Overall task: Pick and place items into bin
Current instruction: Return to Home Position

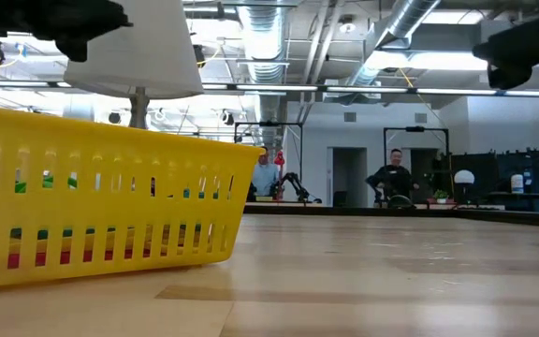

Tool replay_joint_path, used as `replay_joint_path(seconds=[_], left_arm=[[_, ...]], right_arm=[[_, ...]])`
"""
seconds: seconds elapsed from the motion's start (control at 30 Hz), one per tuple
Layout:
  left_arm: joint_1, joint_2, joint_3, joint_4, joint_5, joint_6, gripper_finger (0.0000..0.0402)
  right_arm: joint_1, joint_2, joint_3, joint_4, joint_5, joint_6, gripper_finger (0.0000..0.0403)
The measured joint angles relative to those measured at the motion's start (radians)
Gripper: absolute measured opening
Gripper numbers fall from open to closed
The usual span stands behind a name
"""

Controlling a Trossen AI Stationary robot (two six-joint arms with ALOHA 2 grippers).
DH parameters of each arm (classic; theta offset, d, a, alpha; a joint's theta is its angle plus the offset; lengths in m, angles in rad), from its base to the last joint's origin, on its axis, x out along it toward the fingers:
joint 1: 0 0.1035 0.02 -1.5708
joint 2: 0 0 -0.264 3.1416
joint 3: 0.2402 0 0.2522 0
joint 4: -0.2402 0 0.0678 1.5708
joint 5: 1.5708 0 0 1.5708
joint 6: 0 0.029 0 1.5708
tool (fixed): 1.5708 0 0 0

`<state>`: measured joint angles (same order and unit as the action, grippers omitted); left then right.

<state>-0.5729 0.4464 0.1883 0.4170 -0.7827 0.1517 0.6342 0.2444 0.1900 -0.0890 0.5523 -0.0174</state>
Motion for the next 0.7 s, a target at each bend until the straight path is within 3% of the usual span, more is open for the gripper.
replay_joint_path(seconds=[0.13,0.2,0.33,0.47,0.63,0.7], left_arm=[[0.072,-0.162,0.0,-0.08,0.037,0.016,0.0075],[0.101,-0.229,0.001,-0.187,0.058,-0.09,0.0074],[0.136,-0.283,-0.001,-0.432,0.144,-0.305,0.0074],[0.153,-0.284,-0.048,-0.396,0.121,-0.341,0.0074],[0.168,-0.274,-0.175,-0.219,0.172,-0.34,0.0074],[0.172,-0.277,-0.174,-0.216,0.17,-0.339,0.0074]], right_arm=[[-0.001,-0.175,0.001,-0.122,-0.001,-0.009,0.0102],[-0.001,-0.243,0.001,-0.177,-0.001,-0.008,0.0102],[-0.008,-0.24,-0.006,-0.164,-0.028,-0.037,0.0102],[-0.024,-0.226,-0.049,-0.161,-0.024,-0.035,0.0102],[-0.047,-0.222,-0.105,-0.123,-0.003,-0.036,0.0102],[-0.057,-0.214,-0.105,-0.102,0.0,-0.043,0.0102]])
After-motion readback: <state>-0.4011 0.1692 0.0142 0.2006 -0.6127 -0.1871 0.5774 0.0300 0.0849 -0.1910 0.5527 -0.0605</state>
